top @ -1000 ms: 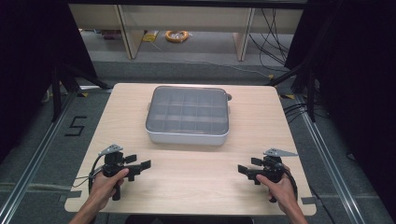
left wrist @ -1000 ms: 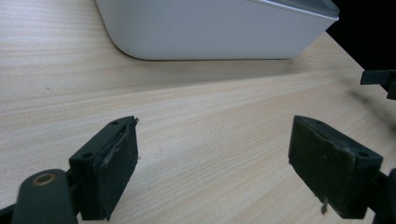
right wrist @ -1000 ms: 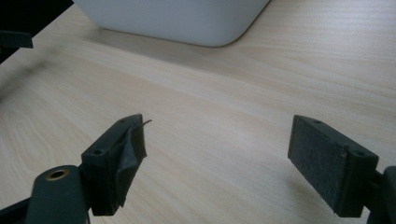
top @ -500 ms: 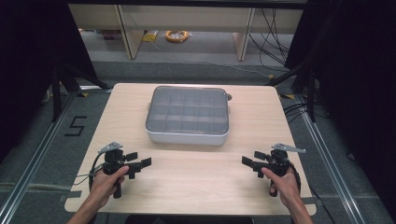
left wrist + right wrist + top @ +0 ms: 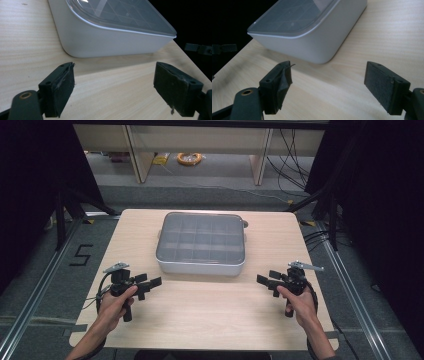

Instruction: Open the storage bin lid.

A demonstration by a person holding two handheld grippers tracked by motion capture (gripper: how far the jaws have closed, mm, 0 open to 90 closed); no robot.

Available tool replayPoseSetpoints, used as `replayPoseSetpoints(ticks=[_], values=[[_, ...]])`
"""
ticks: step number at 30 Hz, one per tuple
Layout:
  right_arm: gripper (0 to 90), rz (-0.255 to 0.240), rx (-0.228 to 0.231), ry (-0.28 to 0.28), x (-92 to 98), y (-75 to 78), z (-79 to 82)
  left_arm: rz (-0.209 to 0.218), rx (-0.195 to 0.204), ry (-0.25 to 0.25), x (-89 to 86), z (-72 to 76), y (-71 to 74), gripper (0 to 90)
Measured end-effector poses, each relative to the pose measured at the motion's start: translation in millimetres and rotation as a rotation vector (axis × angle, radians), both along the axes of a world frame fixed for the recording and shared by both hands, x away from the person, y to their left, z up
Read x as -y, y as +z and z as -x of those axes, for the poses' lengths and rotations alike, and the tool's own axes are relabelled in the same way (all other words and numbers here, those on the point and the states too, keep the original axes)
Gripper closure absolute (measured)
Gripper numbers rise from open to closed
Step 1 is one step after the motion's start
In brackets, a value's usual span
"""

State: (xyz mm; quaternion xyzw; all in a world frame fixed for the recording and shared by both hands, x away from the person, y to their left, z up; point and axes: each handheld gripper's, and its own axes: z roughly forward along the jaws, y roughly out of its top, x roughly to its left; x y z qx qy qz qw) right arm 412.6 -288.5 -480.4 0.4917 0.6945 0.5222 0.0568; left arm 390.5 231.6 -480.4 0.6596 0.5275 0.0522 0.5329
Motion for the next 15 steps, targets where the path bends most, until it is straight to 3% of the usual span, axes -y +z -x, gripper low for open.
replayPoseSetpoints(ticks=[6,7,8,11,12,13,14,15], values=[[22.9,0.007,0.014,-0.009,-2.6,5.6,-13.3,-0.003,0.008,0.005,1.6,-14.4,7.2,16.9],[22.9,-0.021,-0.029,-0.02,-4.5,7.9,-12.2,-0.004,0.012,0.009,2.3,-17.4,7.7,17.0],[22.9,-0.013,0.008,-0.008,-1.4,6.7,-18.7,-0.004,0.003,0.007,2.7,-19.3,8.6,17.1],[23.4,-0.028,0.003,-0.014,0.4,7.6,-22.4,0.005,0.002,0.008,4.8,-26.7,9.1,17.3],[23.6,-0.05,-0.026,-0.037,-1.0,9.3,-22.5,-0.003,-0.002,0.007,5.2,-28.8,10.1,17.6],[24.7,-0.038,0.014,-0.021,3.0,11.0,-29.3,0.004,0.005,0.014,5.9,-31.4,10.4,17.9],[24.7,-0.038,0.014,-0.021,3.0,11.0,-29.3,0.005,0.006,0.016,5.7,-33.2,10.8,17.9],[25.6,-0.069,-0.018,-0.038,1.3,16.5,-31.6,0.009,-0.002,0.02,4.7,-37.5,13.1,18.1]])
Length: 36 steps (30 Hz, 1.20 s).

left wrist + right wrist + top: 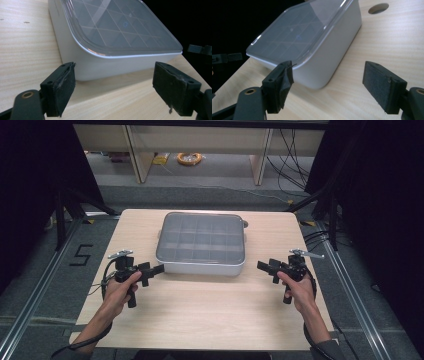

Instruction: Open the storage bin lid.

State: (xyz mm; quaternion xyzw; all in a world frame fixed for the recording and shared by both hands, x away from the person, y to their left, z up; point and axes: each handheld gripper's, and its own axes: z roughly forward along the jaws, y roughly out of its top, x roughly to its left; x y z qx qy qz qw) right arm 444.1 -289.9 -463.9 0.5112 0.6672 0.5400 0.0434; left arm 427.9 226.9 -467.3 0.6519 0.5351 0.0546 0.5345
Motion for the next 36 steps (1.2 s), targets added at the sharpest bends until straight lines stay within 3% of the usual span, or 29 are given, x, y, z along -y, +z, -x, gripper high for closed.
replayPoseSetpoints(ticks=[1,3,4,5,6,7,8,10,19,20,21,26,27,28,30,31,33,34,35,36], values=[[26.2,0.029,0.049,0.005,2.0,-1.1,-4.9,0.002,-0.001,-0.005,-0.9,-2.5,1.2,18.2],[27.1,0.019,0.049,0.009,1.0,2.9,-9.3,0.007,0.005,0.0,-1.6,-4.9,2.0,19.5],[27.6,-0.011,0.017,-0.005,-1.6,6.5,-9.9,0.016,0.0,0.013,-3.4,-10.1,4.5,20.1],[27.6,-0.011,0.017,-0.005,-1.6,6.5,-9.9,0.016,0.0,0.013,-3.4,-10.1,4.5,20.7],[29.0,0.01,0.055,-0.008,-1.0,5.1,-15.1,0.03,-0.007,0.024,-4.8,-13.4,6.7,20.7],[30.4,0.003,0.055,-0.003,-2.2,6.8,-18.1,0.042,-0.004,0.025,-5.6,-15.8,7.8,22.3],[30.5,-0.022,0.026,-0.012,-7.2,10.7,-19.8,0.038,-0.005,0.018,-7.4,-18.9,9.9,23.8],[30.6,-0.009,0.037,-0.005,-7.9,11.2,-22.8,0.05,0.0,0.033,-7.8,-26.2,13.6,24.1],[35.6,-0.01,0.035,0.008,-17.6,11.5,-44.8,0.02,-0.047,0.058,-5.3,-68.4,16.4,30.5],[36.2,-0.015,0.036,0.008,-18.3,11.1,-47.8,0.033,-0.054,0.066,-3.3,-72.9,15.3,31.0],[36.4,-0.045,-0.007,0.003,-20.6,13.1,-48.2,0.031,-0.068,0.054,-2.9,-77.2,14.3,31.1],[39.1,-0.042,-0.038,-0.016,-26.1,8.0,-67.5,0.063,-0.082,0.074,-0.7,-94.8,10.5,32.1],[39.3,-0.057,-0.071,-0.017,-27.8,9.1,-68.0,0.065,-0.084,0.085,0.9,-98.2,9.9,32.2],[39.9,-0.038,-0.048,-0.021,-29.2,6.6,-73.3,0.06,-0.087,0.085,0.6,-100.1,9.3,32.3],[41.1,-0.046,-0.057,-0.013,-31.3,5.7,-78.1,0.069,-0.097,0.096,0.8,-105.9,7.5,32.2],[41.5,-0.065,-0.1,-0.026,-34.5,6.3,-80.0,0.064,-0.099,0.099,0.7,-107.6,6.9,32.3],[42.0,-0.059,-0.076,-0.01,-37.2,3.9,-86.8,0.072,-0.114,0.106,2.7,-111.7,5.8,32.2],[43.5,-0.075,-0.128,-0.024,-42.7,4.3,-89.7,0.078,-0.119,0.105,3.8,-114.0,4.8,32.2],[43.5,-0.075,-0.128,-0.024,-42.7,4.3,-89.7,0.079,-0.12,0.104,4.3,-115.3,4.3,32.2],[43.8,-0.05,-0.081,-0.008,-41.3,0.5,-94.6,0.074,-0.125,0.105,5.2,-117.2,3.6,32.0]])
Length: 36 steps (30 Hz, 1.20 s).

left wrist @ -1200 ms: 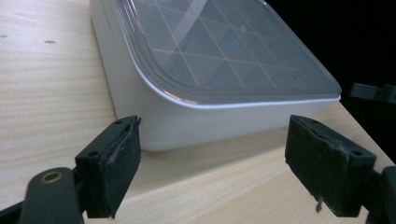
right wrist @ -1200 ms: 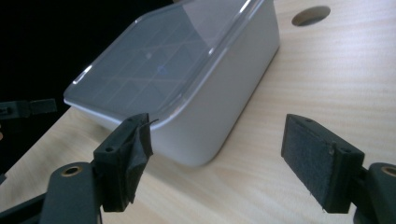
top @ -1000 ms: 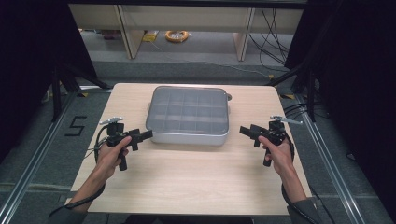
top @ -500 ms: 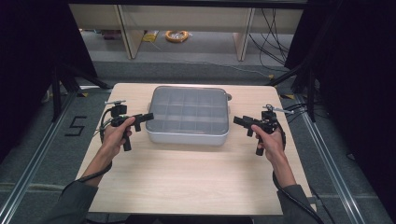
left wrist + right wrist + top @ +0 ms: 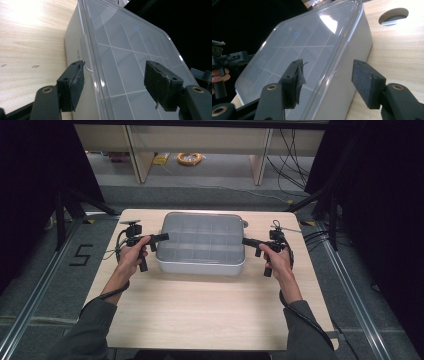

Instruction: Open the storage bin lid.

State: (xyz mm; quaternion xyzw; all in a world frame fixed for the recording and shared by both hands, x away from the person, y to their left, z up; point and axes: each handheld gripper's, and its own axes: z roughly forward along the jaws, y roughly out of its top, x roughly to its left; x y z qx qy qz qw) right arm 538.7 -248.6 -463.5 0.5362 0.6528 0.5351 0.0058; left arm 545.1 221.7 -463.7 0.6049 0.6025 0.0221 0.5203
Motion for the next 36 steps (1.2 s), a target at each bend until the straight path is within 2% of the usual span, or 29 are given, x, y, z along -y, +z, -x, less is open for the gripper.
replayPoseSetpoints(ticks=[1,2,4,6,7,8,10,11,12,13,14,15,16,17,19,22,24,25,26,27,29,31,33,34,36], values=[[44.0,-0.027,-0.065,-0.026,-4.8,1.5,0.0,-0.002,-0.002,0.004,0.7,-1.4,-0.3,32.2],[44.5,-0.026,-0.061,-0.018,-5.3,0.6,-2.2,-0.01,0.003,0.002,0.5,-3.1,-1.0,32.2],[45.6,-0.005,-0.027,-0.014,-6.2,-3.3,-7.2,0.002,-0.001,0.007,0.6,-5.6,-2.1,32.3],[45.6,-0.049,-0.105,-0.034,-12.2,-0.6,-6.2,-0.002,-0.013,0.014,1.3,-8.1,-3.6,32.4],[45.7,-0.016,-0.061,-0.026,-12.2,-3.1,-9.6,-0.006,-0.01,0.011,1.3,-9.4,-4.5,32.5],[45.7,-0.033,-0.092,-0.025,-15.6,-3.2,-10.4,-0.006,-0.016,0.013,1.6,-10.5,-5.1,32.9],[45.8,-0.037,-0.106,-0.029,-17.4,-3.4,-11.3,-0.003,-0.016,0.012,1.7,-12.9,-6.5,33.7],[46.1,-0.028,-0.084,-0.023,-17.7,-5.7,-13.6,0.0,-0.02,0.016,2.3,-13.7,-7.0,34.7],[46.4,-0.049,-0.133,-0.03,-20.1,-4.5,-13.1,-0.003,-0.023,0.015,2.8,-14.5,-7.5,35.7],[46.5,-0.021,-0.073,-0.02,-19.0,-8.5,-16.5,-0.003,-0.023,0.014,3.4,-15.0,-7.6,37.2],[46.7,-0.029,-0.087,-0.023,-20.1,-8.0,-16.4,-0.02,-0.02,0.013,4.1,-15.5,-7.2,38.2],[47.2,-0.039,-0.126,-0.036,-22.0,-6.2,-15.5,-0.026,-0.022,0.023,4.9,-15.2,-6.6,40.1],[48.8,-0.019,-0.083,-0.035,-20.7,-7.8,-17.5,-0.04,-0.012,0.024,3.9,-15.1,-6.1,44.3],[48.8,-0.019,-0.083,-0.035,-20.7,-7.8,-17.5,-0.04,-0.012,0.024,3.9,-15.1,-6.1,45.9],[50.7,0.004,-0.033,-0.027,-18.2,-6.9,-19.2,-0.062,-0.004,0.028,4.5,-13.9,-4.8,49.1],[52.8,0.014,-0.032,-0.029,-19.2,-4.5,-19.3,-0.091,0.003,0.034,6.4,-11.8,-3.3,50.1],[53.2,0.029,-0.022,-0.035,-19.7,-4.2,-19.4,-0.093,0.002,0.031,6.4,-11.3,-2.6,50.2],[53.9,0.015,-0.063,-0.041,-22.4,-0.3,-16.3,-0.095,0.003,0.03,6.5,-11.0,-2.2,50.4],[54.8,0.025,-0.06,-0.042,-23.0,0.3,-16.0,-0.094,0.006,0.033,6.7,-10.5,-1.3,50.5],[55.5,0.071,0.003,-0.034,-22.2,0.2,-17.7,-0.092,0.01,0.038,6.7,-10.1,-0.8,51.4],[55.6,0.075,-0.01,-0.041,-23.7,5.2,-15.0,-0.098,0.02,0.039,6.6,-9.0,1.6,52.0],[55.8,0.084,-0.001,-0.04,-24.2,6.9,-14.6,-0.103,0.029,0.046,7.1,-7.1,5.9,52.4],[57.8,0.084,-0.008,-0.048,-25.0,12.4,-12.2,-0.103,0.039,0.056,7.5,-5.0,9.0,52.7],[59.5,0.085,0.025,-0.041,-22.9,12.0,-14.0,-0.091,0.047,0.069,6.7,-3.3,11.4,52.8],[60.8,0.055,0.012,-0.053,-23.6,17.6,-11.1,-0.065,0.056,0.076,5.9,-0.8,15.6,55.6]])
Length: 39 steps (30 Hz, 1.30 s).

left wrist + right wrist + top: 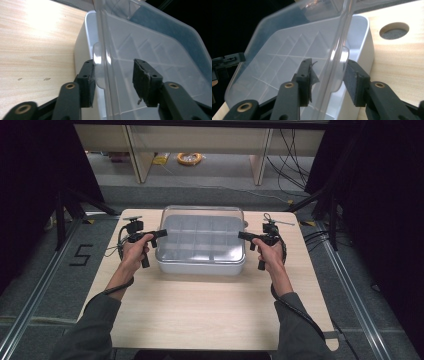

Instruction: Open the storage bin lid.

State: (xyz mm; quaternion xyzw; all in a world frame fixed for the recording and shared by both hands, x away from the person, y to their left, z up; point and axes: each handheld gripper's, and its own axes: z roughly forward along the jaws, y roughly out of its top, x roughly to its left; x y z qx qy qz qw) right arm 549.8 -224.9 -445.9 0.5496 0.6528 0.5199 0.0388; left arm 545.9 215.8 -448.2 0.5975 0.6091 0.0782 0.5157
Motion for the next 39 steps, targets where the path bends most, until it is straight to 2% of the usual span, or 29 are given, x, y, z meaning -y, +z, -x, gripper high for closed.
replayPoseSetpoints(ticks=[1,2,3,8,9,10,13,14,15,16,17,18,19,20,22,24,25,26,27,30,32,37,38,39], values=[[61.6,0.02,0.033,0.007,1.6,1.3,-0.4,-0.004,0.014,0.003,0.3,2.5,3.3,56.3],[62.7,-0.013,-0.019,-0.012,-1.0,7.6,4.5,-0.008,0.023,0.009,1.3,4.7,6.0,56.4],[63.9,-0.003,0.017,-0.006,0.5,8.8,4.4,-0.015,0.03,0.017,2.5,6.8,8.6,56.4],[67.4,0.039,0.061,-0.002,2.3,19.9,8.8,-0.039,0.059,0.038,5.9,14.2,19.6,56.0],[68.1,0.021,0.025,-0.012,-0.4,24.8,13.0,-0.043,0.065,0.036,5.9,16.4,22.6,56.0],[68.7,0.055,0.064,0.001,1.1,26.6,12.6,-0.047,0.071,0.038,6.1,18.2,24.9,55.9],[70.8,0.043,0.041,-0.005,-1.0,33.8,18.5,-0.057,0.085,0.045,6.9,23.2,31.8,55.7],[71.0,0.06,0.067,0.0,-0.2,34.5,18.7,-0.064,0.093,0.048,7.4,25.7,35.0,55.8],[71.0,0.06,0.063,0.002,-0.6,37.5,20.7,-0.063,0.104,0.052,8.3,27.8,37.4,55.8],[71.0,0.082,0.09,0.013,1.1,38.5,20.6,-0.065,0.11,0.053,9.0,29.9,40.3,55.7],[71.0,0.053,0.057,0.002,-0.9,44.5,25.5,-0.073,0.114,0.058,9.5,31.6,42.7,55.6],[71.0,0.053,0.057,0.002,-0.9,44.5,25.5,-0.074,0.126,0.056,9.5,33.7,45.5,55.6],[71.0,0.079,0.103,0.014,1.7,44.9,24.0,-0.067,0.139,0.062,9.9,36.1,48.1,55.7],[71.0,0.069,0.096,0.009,1.7,48.4,26.6,-0.066,0.149,0.06,10.0,38.7,50.4,55.8],[71.1,0.084,0.123,0.021,3.3,53.5,29.6,-0.072,0.154,0.057,11.1,42.4,53.1,55.7],[71.0,0.081,0.119,0.01,2.7,61.4,37.3,-0.076,0.162,0.05,12.0,46.6,55.1,55.5],[71.0,0.081,0.119,0.01,2.7,61.4,37.3,-0.076,0.166,0.049,12.4,48.9,55.9,55.5],[71.0,0.097,0.145,0.023,4.4,62.2,38.0,-0.077,0.168,0.047,12.8,51.0,56.7,55.4],[71.0,0.075,0.121,0.015,3.5,63.9,41.9,-0.08,0.17,0.043,13.1,53.5,57.4,55.4],[71.0,0.081,0.123,0.016,5.2,65.4,47.7,-0.086,0.175,0.035,13.7,58.1,58.6,55.5],[71.0,0.099,0.15,0.024,7.6,63.5,48.7,-0.089,0.179,0.035,14.2,60.9,58.5,55.5],[71.0,0.067,0.127,0.021,7.1,63.4,59.5,-0.101,0.185,0.029,15.4,69.4,57.4,55.3],[71.0,0.088,0.153,0.024,8.3,62.1,59.6,-0.103,0.187,0.028,15.9,71.1,57.2,55.3],[71.0,0.075,0.142,0.021,7.8,62.0,62.1,-0.105,0.186,0.027,15.9,74.0,56.4,55.2]])
